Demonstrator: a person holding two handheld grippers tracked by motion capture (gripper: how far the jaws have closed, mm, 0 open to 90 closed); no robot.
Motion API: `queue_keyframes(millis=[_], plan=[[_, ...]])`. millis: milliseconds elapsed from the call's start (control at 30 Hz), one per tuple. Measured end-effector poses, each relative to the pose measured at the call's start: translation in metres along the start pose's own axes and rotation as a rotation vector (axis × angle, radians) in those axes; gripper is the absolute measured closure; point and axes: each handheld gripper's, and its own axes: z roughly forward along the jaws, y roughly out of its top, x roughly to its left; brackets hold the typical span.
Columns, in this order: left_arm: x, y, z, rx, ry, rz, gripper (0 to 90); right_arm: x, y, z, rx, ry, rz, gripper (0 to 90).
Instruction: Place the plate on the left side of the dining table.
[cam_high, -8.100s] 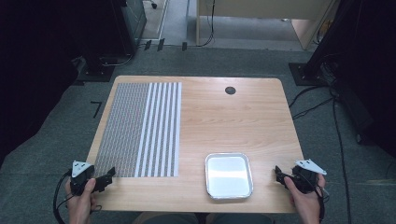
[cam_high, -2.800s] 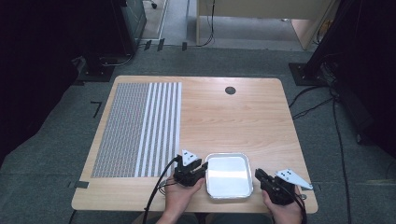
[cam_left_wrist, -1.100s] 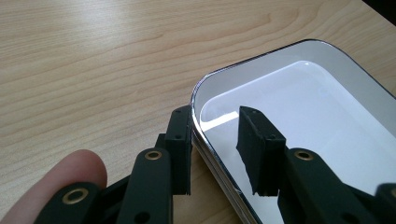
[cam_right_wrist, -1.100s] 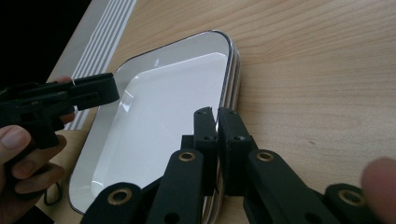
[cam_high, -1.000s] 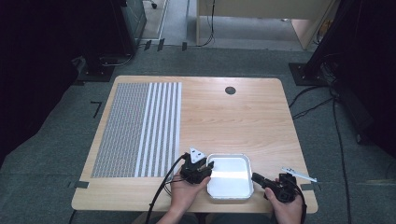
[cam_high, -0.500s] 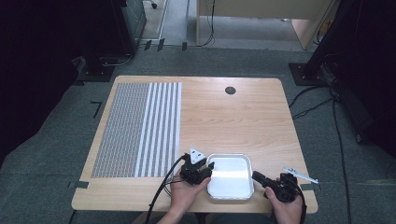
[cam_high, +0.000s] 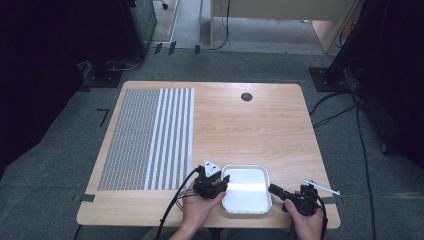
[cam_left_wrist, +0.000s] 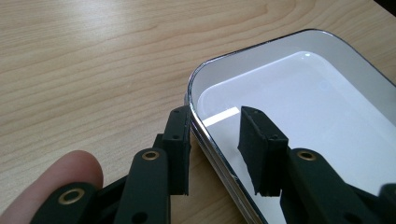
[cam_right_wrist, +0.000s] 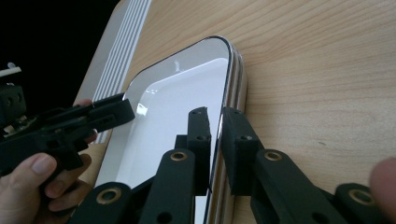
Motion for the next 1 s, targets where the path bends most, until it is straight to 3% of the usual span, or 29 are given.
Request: queue_keyframes(millis=[233, 367, 467, 700, 867, 933, 1000], plan=[[-0.001, 0.000, 0.000, 0.000, 0.006, -0.004, 64.6, 0.002, 0.000, 0.000, -0.013, -0.020, -0.003, 84.7], [-0.001, 0.000, 0.000, 0.004, 0.004, -0.005, 64.5, 0.007, 0.001, -0.007, -0.063, 0.023, -0.015, 85.0], [-0.001, 0.000, 0.000, 0.003, 0.003, -0.004, 64.3, 0.009, 0.001, -0.007, -0.066, 0.024, -0.028, 84.4], [-0.002, 0.000, 0.001, 0.004, 0.008, -0.006, 63.6, 0.011, -0.001, 0.000, -0.043, -0.037, -0.067, 84.6], [-0.004, 0.001, 0.002, -0.001, 0.014, -0.004, 62.5, 0.021, -0.005, 0.005, -0.047, -0.105, -0.138, 83.9], [-0.004, 0.001, 0.002, -0.002, 0.011, -0.006, 62.4, 0.027, -0.005, 0.006, -0.058, -0.158, -0.162, 86.0], [-0.003, 0.001, 0.002, -0.003, 0.008, -0.004, 62.2, 0.028, -0.005, 0.006, -0.058, -0.166, -0.155, 86.5]])
